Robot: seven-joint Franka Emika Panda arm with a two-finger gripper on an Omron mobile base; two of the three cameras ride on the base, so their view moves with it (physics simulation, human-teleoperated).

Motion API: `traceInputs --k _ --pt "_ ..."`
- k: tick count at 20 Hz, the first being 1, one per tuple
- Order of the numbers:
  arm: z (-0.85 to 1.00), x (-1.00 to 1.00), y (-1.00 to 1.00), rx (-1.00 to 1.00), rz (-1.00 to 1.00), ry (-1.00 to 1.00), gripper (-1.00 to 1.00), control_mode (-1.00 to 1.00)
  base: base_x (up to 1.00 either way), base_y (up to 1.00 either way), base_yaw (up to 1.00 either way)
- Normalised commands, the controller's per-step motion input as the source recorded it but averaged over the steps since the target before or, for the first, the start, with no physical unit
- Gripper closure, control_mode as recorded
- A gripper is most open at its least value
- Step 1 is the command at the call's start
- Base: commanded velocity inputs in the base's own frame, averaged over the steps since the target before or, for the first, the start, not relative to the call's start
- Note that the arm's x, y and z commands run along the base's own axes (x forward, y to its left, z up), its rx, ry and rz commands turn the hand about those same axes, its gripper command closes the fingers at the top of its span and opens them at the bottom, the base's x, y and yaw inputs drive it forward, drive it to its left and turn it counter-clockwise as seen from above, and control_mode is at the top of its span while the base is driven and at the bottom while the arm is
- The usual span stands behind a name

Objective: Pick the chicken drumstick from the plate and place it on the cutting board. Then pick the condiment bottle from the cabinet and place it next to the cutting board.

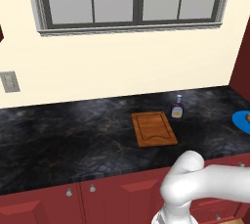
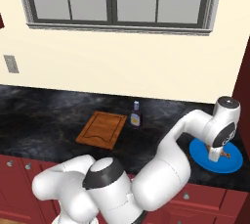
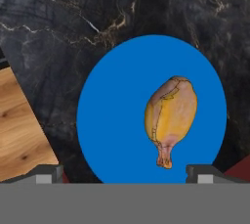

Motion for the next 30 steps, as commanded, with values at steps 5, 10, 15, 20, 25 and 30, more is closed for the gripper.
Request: traceInputs --k 5,10,15,20,25,30 --pt "-0.13 0.05 0.00 0.00 0.00 0.00 -1.00 -1.00 0.00 0.00 0.00" --pt "-0.04 0.10 0.00 0.00 0.00 0.00 -1.00 -1.00 0.00 0.00 0.00" --pt "-0.01 0.11 0.00 0.00 0.00 0.00 -1.00 -1.00 0.00 0.00 0.00" --pt "-0.04 0.04 -0.05 0.00 0.00 0.00 -1.00 -1.00 0.00 0.00 0.00" --pt "-0.07 0.03 -0.11 0.00 0.00 0.00 -1.00 -1.00 0.00 0.00 0.00" --pt "-0.08 0.13 -0.07 0.00 0.00 0.00 -1.00 -1.00 0.00 0.00 0.00"
